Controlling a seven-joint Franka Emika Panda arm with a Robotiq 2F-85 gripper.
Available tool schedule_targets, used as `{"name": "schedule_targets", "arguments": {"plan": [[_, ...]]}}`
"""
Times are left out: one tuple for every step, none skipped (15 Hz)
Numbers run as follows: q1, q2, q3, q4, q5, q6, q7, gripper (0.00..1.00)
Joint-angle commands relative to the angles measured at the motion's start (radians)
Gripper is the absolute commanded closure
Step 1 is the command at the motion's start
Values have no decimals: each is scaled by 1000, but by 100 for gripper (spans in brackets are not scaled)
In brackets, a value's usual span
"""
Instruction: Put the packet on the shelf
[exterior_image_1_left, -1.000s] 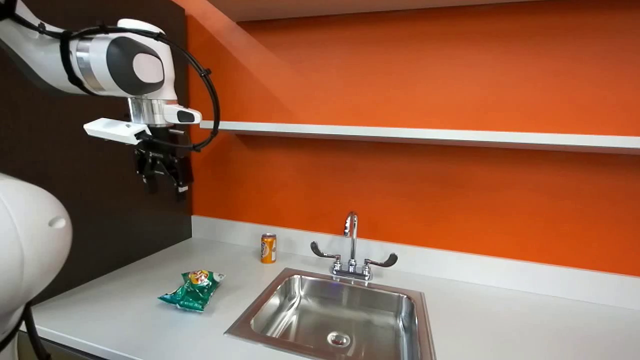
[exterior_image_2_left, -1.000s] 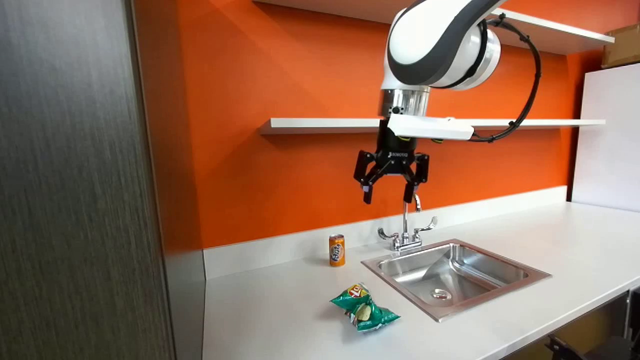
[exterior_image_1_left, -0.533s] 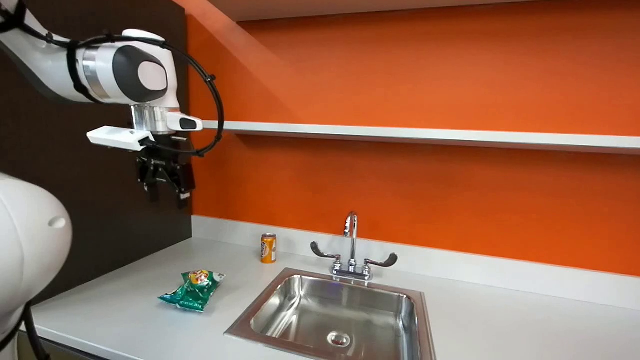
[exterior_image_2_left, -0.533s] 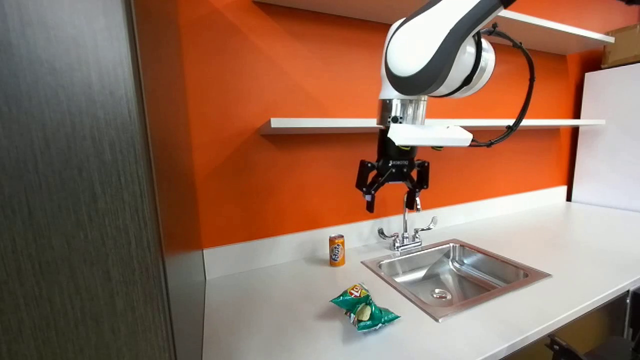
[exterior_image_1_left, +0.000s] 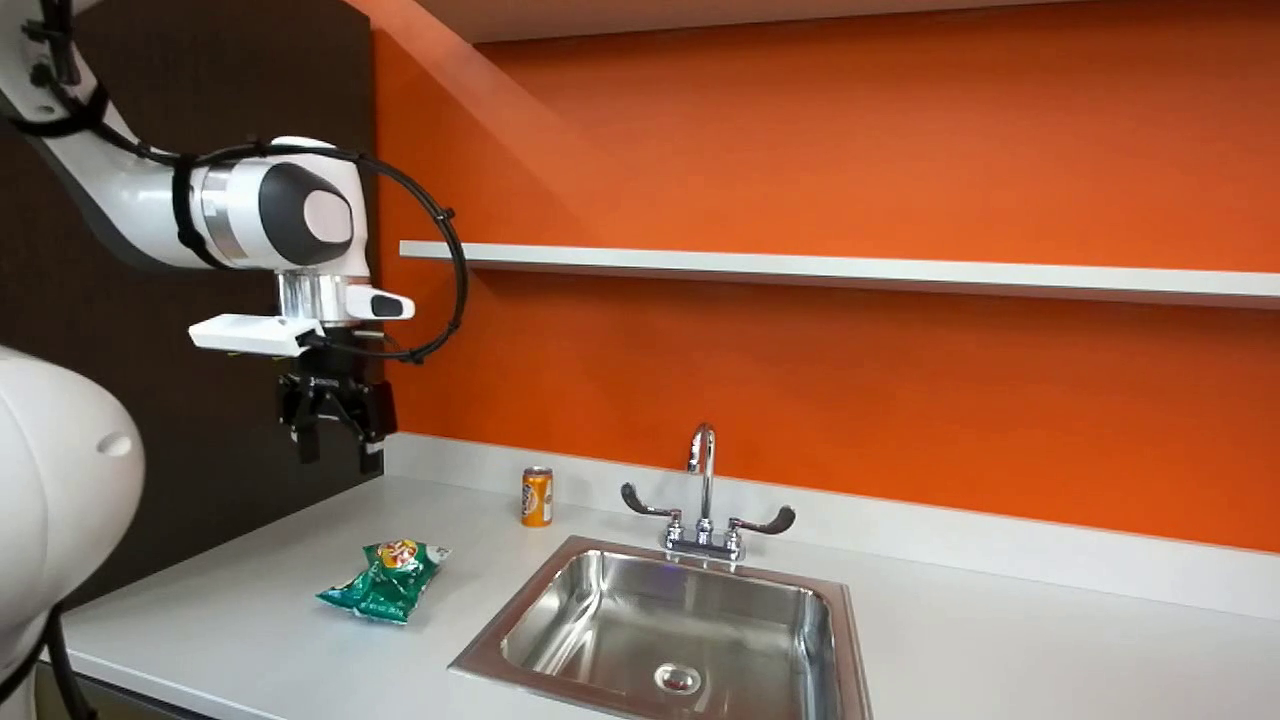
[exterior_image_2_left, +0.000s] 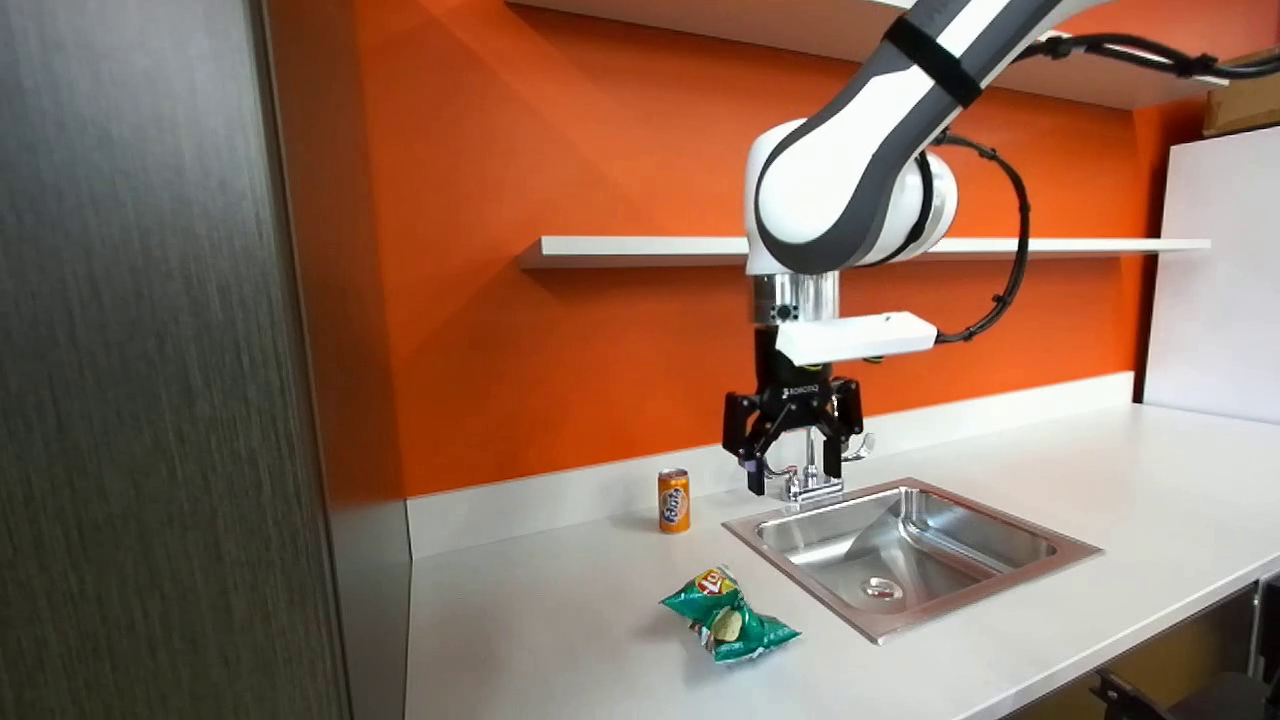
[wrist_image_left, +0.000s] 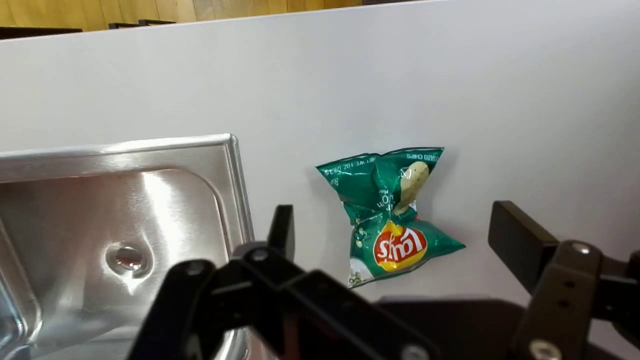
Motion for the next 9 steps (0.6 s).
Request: {"name": "schedule_targets", "arguments": {"plan": [[5,91,1,-4,-20,80,-3,0],[7,114,0,-7,-21,104,-4,0],[9,140,-2,-8,-20,130,-7,0],[12,163,-3,-8,-18,149,-10,0],[15,189,-5,-9,-15,172,-13,0],[18,213,-5,-9,-15,194,-17,0],[25,242,-8,-7,-3,212,-27,0],[27,267,-7,-5,-9,229,-24,0],[33,295,-9,-3,-1,252,-34,0]]}}
